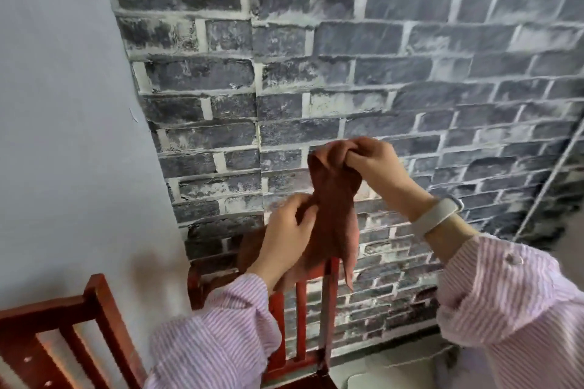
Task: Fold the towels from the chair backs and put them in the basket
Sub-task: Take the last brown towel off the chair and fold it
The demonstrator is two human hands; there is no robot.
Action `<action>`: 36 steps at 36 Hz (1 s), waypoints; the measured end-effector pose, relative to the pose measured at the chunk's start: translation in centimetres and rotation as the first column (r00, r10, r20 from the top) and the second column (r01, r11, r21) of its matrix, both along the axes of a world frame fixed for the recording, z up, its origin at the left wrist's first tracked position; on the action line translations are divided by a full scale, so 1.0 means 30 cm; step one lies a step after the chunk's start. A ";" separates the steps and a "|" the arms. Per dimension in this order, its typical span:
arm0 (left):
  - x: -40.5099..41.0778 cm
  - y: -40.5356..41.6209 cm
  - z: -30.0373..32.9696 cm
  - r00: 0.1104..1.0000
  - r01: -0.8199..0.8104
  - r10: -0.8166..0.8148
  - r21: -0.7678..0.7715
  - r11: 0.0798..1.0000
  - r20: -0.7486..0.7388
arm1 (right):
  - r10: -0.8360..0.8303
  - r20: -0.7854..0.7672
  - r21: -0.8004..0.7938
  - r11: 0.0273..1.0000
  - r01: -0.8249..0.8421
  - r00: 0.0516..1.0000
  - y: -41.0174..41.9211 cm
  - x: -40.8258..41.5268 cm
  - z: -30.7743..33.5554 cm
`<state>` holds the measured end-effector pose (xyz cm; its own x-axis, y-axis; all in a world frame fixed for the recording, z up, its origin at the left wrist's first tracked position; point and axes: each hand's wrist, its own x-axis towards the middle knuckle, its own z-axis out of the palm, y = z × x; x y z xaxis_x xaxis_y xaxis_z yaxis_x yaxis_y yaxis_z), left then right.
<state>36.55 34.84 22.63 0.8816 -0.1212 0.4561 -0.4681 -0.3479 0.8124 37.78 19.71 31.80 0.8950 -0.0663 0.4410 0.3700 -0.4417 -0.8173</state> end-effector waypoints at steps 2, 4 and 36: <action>0.013 -0.035 0.050 1.000 0.028 -0.027 -0.082 0.996 0.016 | -0.052 0.043 0.090 0.995 0.048 0.998 -0.081 -0.021 0.012; 0.017 -0.064 0.105 0.998 0.064 -0.066 -0.150 0.987 -0.009 | -0.050 0.001 0.176 0.983 0.049 0.999 -0.163 -0.051 -0.020; -0.131 -0.378 -0.073 0.958 0.105 -0.116 -0.052 0.993 -0.263 | 0.012 -0.360 0.623 0.747 0.231 0.933 -0.390 -0.194 -0.193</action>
